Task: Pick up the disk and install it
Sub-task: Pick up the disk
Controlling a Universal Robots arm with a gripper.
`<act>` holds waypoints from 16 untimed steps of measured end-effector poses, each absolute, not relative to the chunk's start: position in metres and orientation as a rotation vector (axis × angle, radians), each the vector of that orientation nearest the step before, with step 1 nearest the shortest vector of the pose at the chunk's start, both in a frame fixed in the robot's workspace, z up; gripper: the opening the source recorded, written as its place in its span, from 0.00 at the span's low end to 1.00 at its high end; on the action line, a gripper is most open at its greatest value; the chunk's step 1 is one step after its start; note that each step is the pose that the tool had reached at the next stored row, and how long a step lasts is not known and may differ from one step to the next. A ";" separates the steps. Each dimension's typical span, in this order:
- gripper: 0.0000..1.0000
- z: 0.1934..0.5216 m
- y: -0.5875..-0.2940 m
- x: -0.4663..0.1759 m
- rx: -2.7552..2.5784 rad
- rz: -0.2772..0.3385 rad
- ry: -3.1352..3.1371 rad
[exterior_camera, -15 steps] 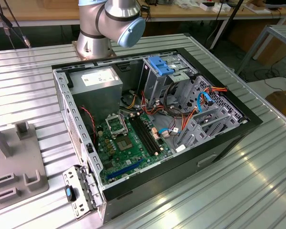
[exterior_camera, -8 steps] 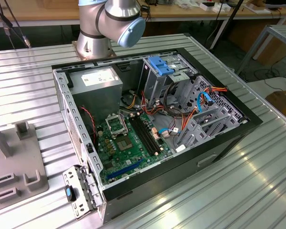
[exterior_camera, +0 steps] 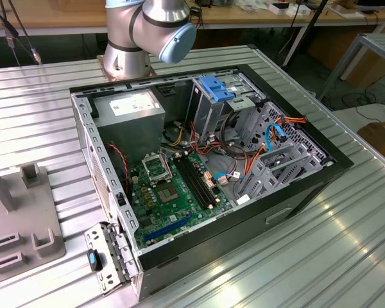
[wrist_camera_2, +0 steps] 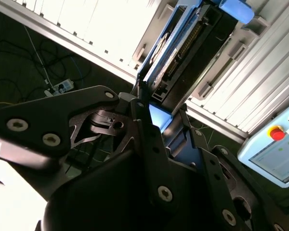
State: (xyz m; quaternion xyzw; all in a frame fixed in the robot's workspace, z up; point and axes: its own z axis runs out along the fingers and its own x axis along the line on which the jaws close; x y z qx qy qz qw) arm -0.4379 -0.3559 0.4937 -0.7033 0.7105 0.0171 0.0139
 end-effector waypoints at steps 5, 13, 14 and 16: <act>0.36 0.494 -0.356 -0.415 -2.190 0.053 2.213; 0.36 0.494 -0.356 -0.384 -2.190 0.053 2.213; 0.36 0.494 -0.356 -0.381 -2.190 0.053 2.213; 0.36 0.494 -0.356 -0.375 -2.190 0.053 2.213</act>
